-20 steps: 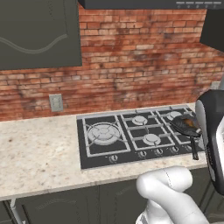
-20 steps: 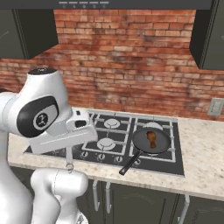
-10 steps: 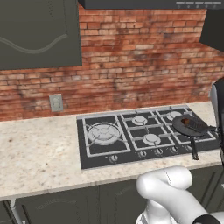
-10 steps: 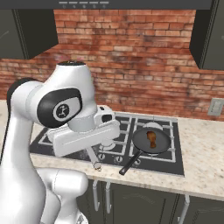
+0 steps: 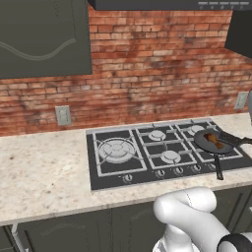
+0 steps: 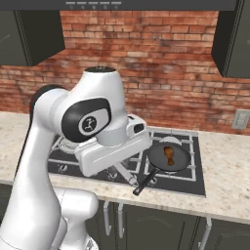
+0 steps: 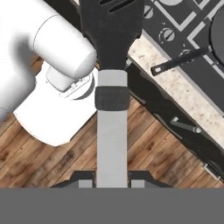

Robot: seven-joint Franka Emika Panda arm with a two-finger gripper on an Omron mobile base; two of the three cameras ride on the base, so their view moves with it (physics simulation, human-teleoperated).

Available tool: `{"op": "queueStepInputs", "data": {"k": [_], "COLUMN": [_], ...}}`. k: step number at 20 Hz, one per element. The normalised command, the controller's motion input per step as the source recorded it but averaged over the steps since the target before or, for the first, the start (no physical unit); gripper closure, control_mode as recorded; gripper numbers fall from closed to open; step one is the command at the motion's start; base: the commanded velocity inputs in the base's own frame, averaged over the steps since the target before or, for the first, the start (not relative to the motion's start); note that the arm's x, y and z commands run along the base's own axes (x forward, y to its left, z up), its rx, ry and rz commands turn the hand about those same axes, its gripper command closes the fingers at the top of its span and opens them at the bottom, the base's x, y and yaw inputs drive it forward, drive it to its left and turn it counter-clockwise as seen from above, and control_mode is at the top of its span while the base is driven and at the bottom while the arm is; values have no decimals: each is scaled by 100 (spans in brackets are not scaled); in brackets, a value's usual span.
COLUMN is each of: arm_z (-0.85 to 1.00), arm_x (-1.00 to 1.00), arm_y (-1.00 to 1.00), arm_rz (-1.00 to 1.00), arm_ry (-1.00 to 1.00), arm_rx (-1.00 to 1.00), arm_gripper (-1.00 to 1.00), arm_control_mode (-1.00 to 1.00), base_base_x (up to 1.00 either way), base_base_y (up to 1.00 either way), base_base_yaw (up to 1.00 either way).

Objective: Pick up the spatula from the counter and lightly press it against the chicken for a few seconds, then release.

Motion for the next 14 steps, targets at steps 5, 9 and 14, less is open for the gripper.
{"op": "queueStepInputs", "data": {"k": [5, 9, 14], "arm_z": [0, 0, -5], "arm_x": [10, 15, 16], "arm_y": [-44, -43, -42], "arm_rz": [7, 1, 0], "arm_ry": [0, 0, 0], "arm_rx": [-2, -5, 0], "arm_gripper": [100, 100, 100], "arm_control_mode": [-100, -100, -100], "base_base_x": [0, 0, 0], "base_base_y": [0, 0, 0], "base_base_yaw": [0, 0, 0]}}
